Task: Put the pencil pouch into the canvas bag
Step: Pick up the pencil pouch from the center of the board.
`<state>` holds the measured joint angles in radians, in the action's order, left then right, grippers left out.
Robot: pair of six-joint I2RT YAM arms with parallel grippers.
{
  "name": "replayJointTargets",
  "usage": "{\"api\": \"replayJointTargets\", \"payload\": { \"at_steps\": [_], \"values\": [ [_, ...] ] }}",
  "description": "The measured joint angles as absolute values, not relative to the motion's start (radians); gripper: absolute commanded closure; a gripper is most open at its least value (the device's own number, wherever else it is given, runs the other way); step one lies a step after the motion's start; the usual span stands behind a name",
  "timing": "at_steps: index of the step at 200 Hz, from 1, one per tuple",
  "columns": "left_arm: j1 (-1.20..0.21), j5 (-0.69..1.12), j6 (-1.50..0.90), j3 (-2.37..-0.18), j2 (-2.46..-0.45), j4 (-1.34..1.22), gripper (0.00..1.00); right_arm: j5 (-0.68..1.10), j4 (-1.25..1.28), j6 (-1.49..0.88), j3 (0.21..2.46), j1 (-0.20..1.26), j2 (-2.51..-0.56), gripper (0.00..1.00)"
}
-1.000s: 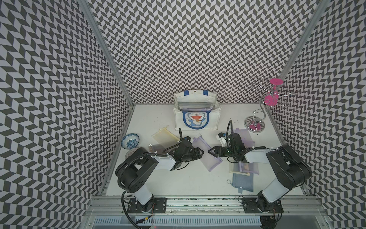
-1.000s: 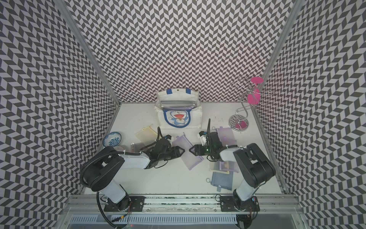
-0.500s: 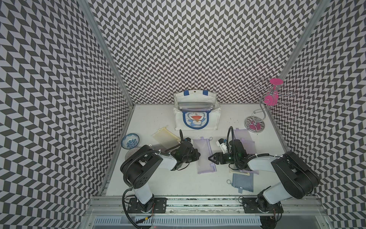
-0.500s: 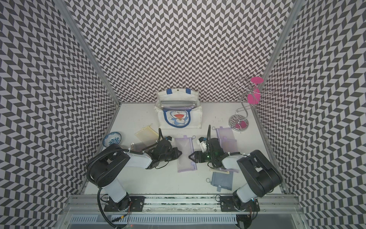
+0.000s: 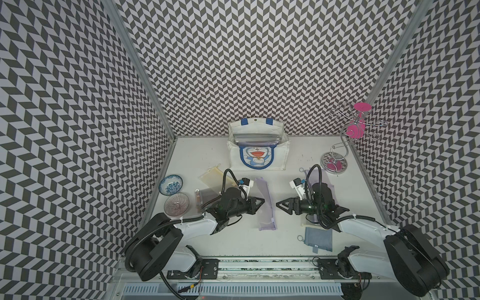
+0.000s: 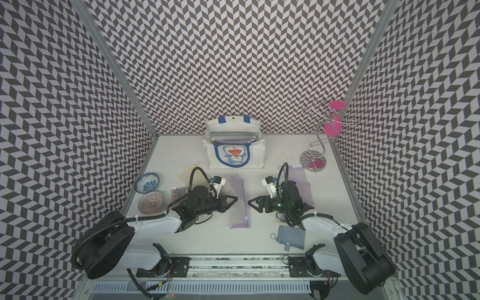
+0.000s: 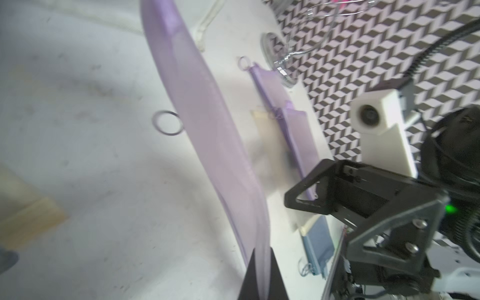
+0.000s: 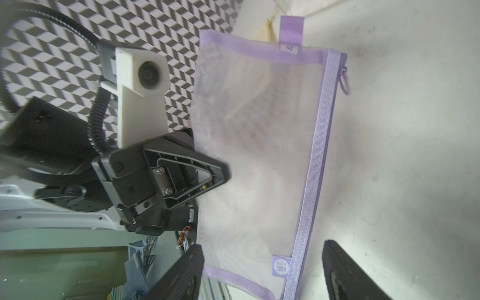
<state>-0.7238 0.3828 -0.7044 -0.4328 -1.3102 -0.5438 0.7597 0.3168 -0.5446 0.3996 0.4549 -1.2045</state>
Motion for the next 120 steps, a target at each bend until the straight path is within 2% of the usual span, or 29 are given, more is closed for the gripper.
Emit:
{"api": "replayJointTargets", "payload": {
  "at_steps": [48,120],
  "values": [
    [-0.74,0.469,-0.616,-0.432,-1.119,-0.598,1.0,0.895,0.493,-0.608,0.405,0.455,-1.119,0.23],
    [-0.779,0.527,-0.565,-0.432,-1.02,-0.62,1.0,0.987,0.63,-0.667,0.407,0.456,-1.079,0.2]
  ]
}}
